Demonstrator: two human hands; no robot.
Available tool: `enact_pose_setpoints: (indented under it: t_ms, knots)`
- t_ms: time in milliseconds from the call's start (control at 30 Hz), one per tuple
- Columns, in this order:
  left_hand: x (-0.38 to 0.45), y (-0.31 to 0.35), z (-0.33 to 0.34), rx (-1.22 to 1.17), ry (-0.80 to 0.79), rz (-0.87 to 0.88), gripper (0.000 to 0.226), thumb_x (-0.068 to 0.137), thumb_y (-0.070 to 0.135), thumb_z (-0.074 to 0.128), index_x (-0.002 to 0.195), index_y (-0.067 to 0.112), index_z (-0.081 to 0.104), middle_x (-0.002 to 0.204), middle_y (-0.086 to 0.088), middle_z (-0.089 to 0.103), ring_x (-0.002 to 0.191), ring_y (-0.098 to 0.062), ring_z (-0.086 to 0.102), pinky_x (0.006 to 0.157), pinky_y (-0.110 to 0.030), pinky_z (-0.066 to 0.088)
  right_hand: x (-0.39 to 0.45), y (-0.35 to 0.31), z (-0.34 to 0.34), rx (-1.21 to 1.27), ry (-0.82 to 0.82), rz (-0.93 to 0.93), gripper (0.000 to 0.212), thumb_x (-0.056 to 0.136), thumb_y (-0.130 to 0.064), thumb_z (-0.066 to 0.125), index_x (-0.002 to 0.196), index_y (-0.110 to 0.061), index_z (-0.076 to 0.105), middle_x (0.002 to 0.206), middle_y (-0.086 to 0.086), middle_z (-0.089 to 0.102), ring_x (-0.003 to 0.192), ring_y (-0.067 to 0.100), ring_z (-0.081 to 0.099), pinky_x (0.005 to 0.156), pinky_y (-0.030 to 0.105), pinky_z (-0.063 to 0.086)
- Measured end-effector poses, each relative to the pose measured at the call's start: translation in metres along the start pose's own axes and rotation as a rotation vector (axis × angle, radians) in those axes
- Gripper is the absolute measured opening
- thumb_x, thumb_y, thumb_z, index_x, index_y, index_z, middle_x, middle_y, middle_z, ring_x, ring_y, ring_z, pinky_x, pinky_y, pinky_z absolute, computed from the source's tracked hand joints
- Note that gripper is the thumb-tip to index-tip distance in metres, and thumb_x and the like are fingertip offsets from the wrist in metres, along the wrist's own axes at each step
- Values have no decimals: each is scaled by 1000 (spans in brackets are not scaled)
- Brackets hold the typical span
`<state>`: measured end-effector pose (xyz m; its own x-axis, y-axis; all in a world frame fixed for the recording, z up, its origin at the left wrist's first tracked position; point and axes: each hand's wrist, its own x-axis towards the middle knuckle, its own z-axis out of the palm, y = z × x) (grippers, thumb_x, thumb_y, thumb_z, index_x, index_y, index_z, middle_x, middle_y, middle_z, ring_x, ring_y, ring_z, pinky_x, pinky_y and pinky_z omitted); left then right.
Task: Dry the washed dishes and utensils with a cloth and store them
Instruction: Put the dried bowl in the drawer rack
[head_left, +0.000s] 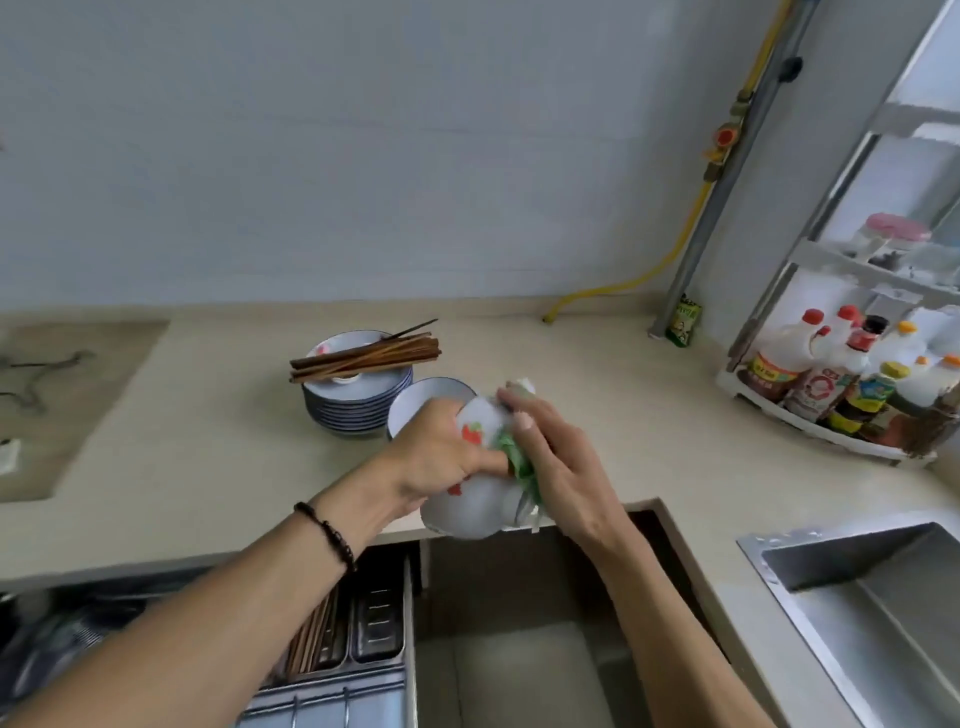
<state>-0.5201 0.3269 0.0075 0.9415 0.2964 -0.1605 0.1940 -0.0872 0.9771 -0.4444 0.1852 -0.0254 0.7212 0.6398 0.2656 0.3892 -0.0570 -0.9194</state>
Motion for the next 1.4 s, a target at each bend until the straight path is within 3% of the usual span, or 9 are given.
enact_pose_setpoints:
  t_ms: [167,367,533,600,700,800,900,1000,1400]
  knots:
    - [-24,-25,-43,50,64,-40,21,70,-1,83,81,10,69,60,6,63,52,-5,57,40,-18,37,15,-2,54,188,-82,192,31,109,-26,37,128,-25,62,128,-10,64,119,7,59,91,11,46]
    - [-47,-54,-83,74,154,-71,29,76,-9,75,72,18,65,52,12,58,51,-3,53,42,-20,38,12,0,123,101,-215,146,34,107,-30,43,136,-25,60,143,-10,55,134,1,46,109,16,36]
    - [-79,-71,-120,-48,217,-185,35,52,18,84,82,13,66,60,10,63,59,-8,57,41,-17,37,11,19,157,587,-226,855,55,101,-54,41,118,-10,70,100,15,75,82,30,73,66,36,58]
    - [-86,-84,-132,-98,319,-220,38,51,20,84,85,14,66,67,8,66,64,-10,59,44,-17,39,7,30,180,530,-194,955,57,99,-54,48,116,-4,69,95,17,75,87,34,71,73,43,59]
    - [-100,-116,-152,-22,438,-307,33,67,12,89,87,18,63,82,0,64,74,-17,59,46,-20,41,4,46,220,239,-197,889,44,101,-41,54,106,-1,70,87,17,75,88,35,73,89,53,58]
    - [-121,-156,-178,21,513,-395,29,72,13,87,89,18,64,85,-2,65,76,-17,59,48,-22,42,1,57,253,40,-281,742,37,97,-36,62,98,-1,70,90,23,74,84,40,73,80,52,61]
    - [-144,-202,-206,38,549,-483,30,71,14,87,91,14,66,88,-5,66,75,-18,60,49,-23,42,-6,69,293,-105,-390,648,28,95,-30,66,114,-10,68,90,11,74,78,29,73,70,39,62]
    - [-160,-247,-231,72,563,-546,26,72,12,87,83,15,64,80,-4,64,74,-20,60,50,-24,43,-16,84,328,-122,-431,648,28,93,-28,69,118,-14,66,92,8,73,82,34,74,73,50,62]
    - [-168,-387,-264,-28,573,-685,27,70,14,89,87,14,68,81,-5,65,72,-19,61,52,-24,45,-44,140,406,-185,-523,726,37,95,-29,68,129,-16,61,94,6,70,76,22,74,70,42,63]
